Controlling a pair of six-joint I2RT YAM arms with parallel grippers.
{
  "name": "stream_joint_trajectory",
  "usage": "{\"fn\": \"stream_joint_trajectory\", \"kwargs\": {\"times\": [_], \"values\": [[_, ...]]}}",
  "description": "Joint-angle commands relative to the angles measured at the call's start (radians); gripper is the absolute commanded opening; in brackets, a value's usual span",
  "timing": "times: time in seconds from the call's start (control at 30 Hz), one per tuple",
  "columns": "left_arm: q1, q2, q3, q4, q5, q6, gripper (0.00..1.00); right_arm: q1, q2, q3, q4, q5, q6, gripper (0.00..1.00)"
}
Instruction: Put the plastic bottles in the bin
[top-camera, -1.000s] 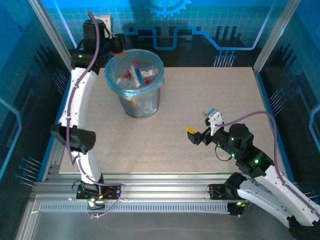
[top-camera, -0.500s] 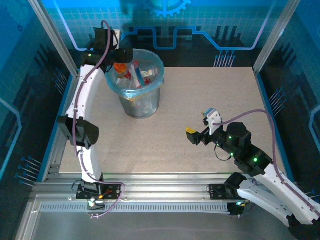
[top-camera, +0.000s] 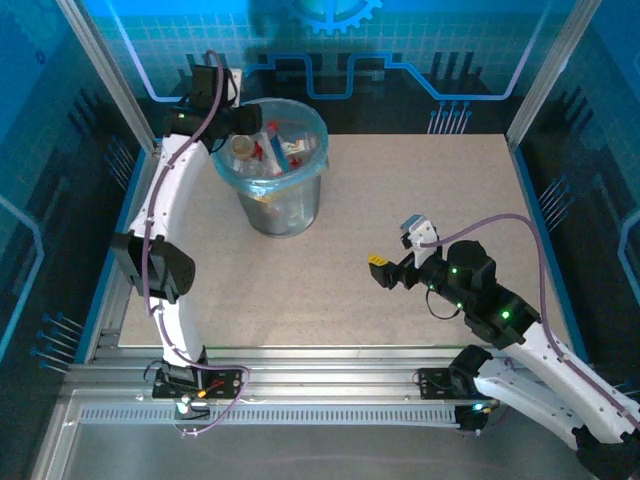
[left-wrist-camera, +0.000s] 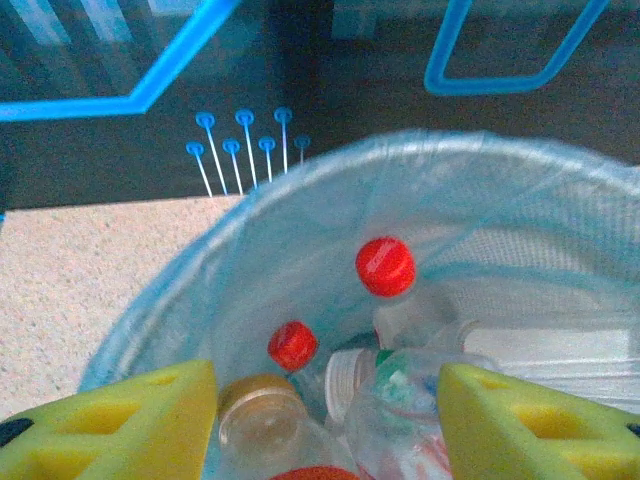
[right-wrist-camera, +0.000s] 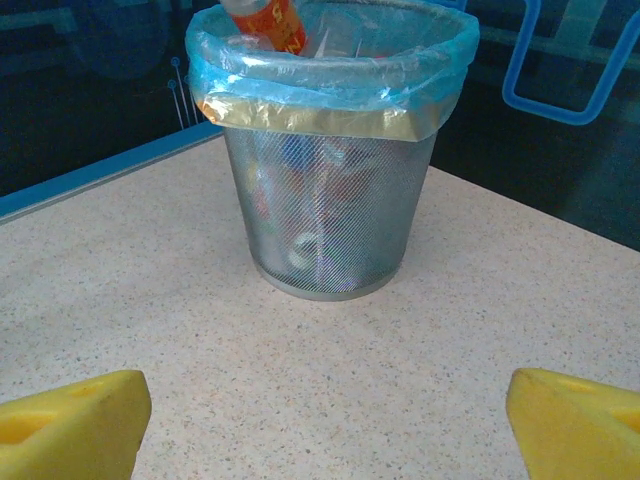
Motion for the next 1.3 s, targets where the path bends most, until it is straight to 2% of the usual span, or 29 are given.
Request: {"fn": "stream_joint_trajectory", "kwargs": {"times": [0.0, 0.1, 0.33, 0.5, 0.83, 1.07, 1.17, 1.27], "values": [[0.008, -0.025, -0.076, 0.031, 0.019, 0.0, 0.61, 0.006, -0.001, 0.04, -0.018, -0.004, 0.03, 0.93], [0.014, -0.019, -0.116, 0.067, 0.005, -0.004, 0.62, 0.005, -0.003, 0.044, -0.032, -0.001, 0.032, 0.93], [0.037, 0.006, -0.121, 0.108, 0.045, -0.052, 0.65, 0.007, -0.004, 0.059, -0.048, 0.006, 0.026, 0.93], [0.037, 0.018, -0.129, 0.124, 0.078, -0.061, 0.74, 0.006, 0.011, 0.07, -0.048, 0.01, 0.019, 0.93], [0.031, -0.021, -0.106, 0.147, 0.109, -0.083, 0.75, 0.006, 0.066, 0.126, -0.051, -0.002, 0.009, 0.93], [0.03, -0.199, -0.164, 0.229, 0.052, -0.087, 0.78, 0.005, 0.084, 0.139, -0.093, 0.091, 0.022, 0.93], [0.032, -0.346, -0.311, 0.321, 0.008, -0.09, 0.79, -0.011, 0.095, 0.183, -0.128, 0.168, 0.009, 0.94], [0.032, -0.544, -0.572, 0.47, -0.075, -0.093, 0.82, -0.075, 0.106, 0.172, -0.127, 0.219, -0.015, 0.96]]}}
